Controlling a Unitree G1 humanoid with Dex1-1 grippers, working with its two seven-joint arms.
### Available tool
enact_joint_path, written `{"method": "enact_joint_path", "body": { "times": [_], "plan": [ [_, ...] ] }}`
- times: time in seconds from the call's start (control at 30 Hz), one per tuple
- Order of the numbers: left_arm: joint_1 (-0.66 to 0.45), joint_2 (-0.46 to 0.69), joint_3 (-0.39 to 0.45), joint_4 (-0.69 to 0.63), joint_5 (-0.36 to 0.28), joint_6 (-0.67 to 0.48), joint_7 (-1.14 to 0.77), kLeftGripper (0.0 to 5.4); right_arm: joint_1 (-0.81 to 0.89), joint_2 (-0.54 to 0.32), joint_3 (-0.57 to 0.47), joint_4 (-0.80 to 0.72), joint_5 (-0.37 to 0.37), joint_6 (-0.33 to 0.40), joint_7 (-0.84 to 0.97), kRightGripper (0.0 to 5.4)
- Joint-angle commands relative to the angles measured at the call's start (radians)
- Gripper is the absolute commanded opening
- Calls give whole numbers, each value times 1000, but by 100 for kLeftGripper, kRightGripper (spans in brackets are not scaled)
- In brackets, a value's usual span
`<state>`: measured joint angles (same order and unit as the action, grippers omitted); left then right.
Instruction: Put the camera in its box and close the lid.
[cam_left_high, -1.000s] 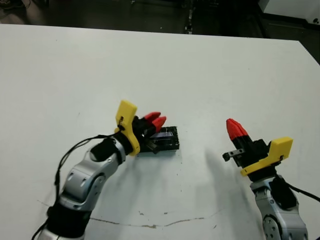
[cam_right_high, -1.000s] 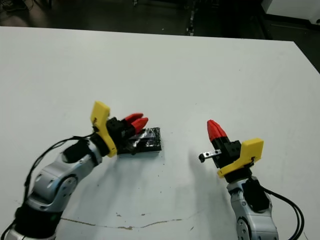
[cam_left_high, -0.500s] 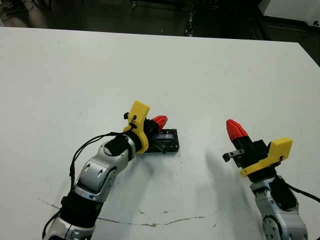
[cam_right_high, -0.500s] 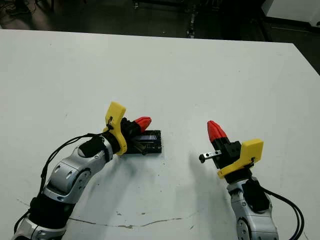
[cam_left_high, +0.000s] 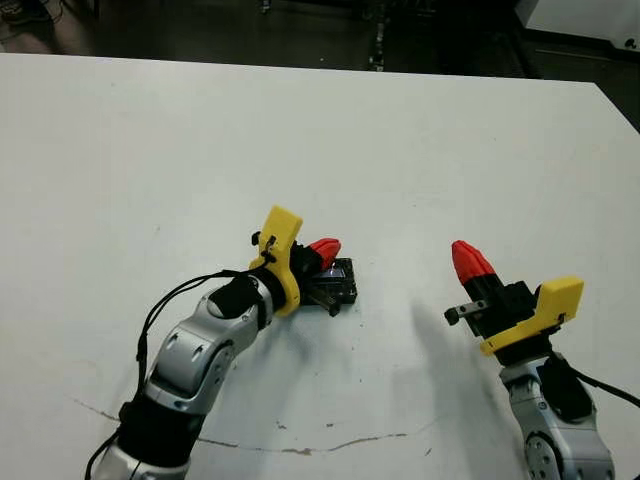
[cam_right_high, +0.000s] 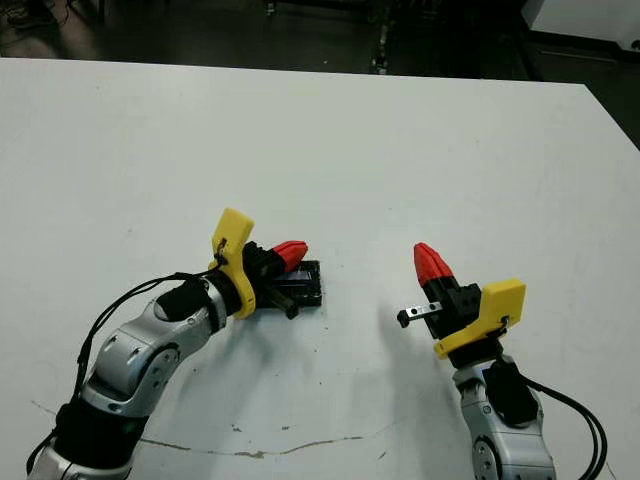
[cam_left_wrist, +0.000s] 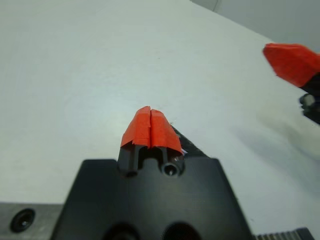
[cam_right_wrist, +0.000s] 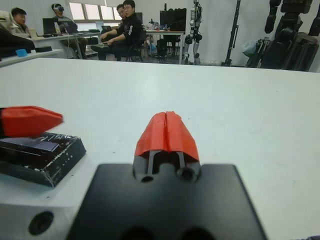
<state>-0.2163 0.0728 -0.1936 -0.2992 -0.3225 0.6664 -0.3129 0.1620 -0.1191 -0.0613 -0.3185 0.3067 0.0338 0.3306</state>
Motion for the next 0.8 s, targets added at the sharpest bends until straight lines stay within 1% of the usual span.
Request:
{"method": "enact_joint_path", "body": {
  "times": [0.03, 0.13, 0.23, 0.27, 0.33, 0.37, 0.47, 0.53, 0.63, 0.67, 0.73, 0.8],
  "plan": [
    [32, 40, 75, -105, -14, -53, -5, 2, 6, -1, -10, 3, 3, -6, -10, 0],
    [68, 63, 156, -190, -7, -149, 6, 2, 6, -5, -12, -1, 2, 1, -11, 0],
    [108, 67, 255, -221, -7, -282, 18, 2, 0, -7, -18, 4, 3, -9, -7, 0],
    [119, 69, 275, -226, 1, -314, 25, 2, -1, -6, -20, 3, 0, -10, -10, 0],
    [149, 74, 311, -229, 58, -405, 58, 2, -8, -4, -29, -1, 4, -2, -20, 0],
    [166, 74, 332, -224, 76, -445, 73, 2, -14, -3, -36, -2, 7, -3, -24, 0],
    [208, 57, 384, -187, 89, -527, 110, 2, -31, -1, -59, 0, 21, -5, -36, 0],
    [233, 46, 398, -145, 100, -592, 123, 2, -42, 0, -70, 4, 22, -15, -43, 0],
    [267, 27, 403, -60, 150, -726, 147, 2, -57, 2, -84, 0, 35, -12, -50, 0],
    [278, 14, 403, -30, 162, -768, 160, 2, -63, 8, -87, 3, 35, -22, -54, 0],
    [299, -13, 398, 9, 191, -819, 195, 2, -71, 20, -89, 7, 33, -37, -67, 0],
    [315, -36, 390, 44, 211, -860, 221, 2, -78, 35, -91, 1, 38, -31, -91, 0]
  ]
}}
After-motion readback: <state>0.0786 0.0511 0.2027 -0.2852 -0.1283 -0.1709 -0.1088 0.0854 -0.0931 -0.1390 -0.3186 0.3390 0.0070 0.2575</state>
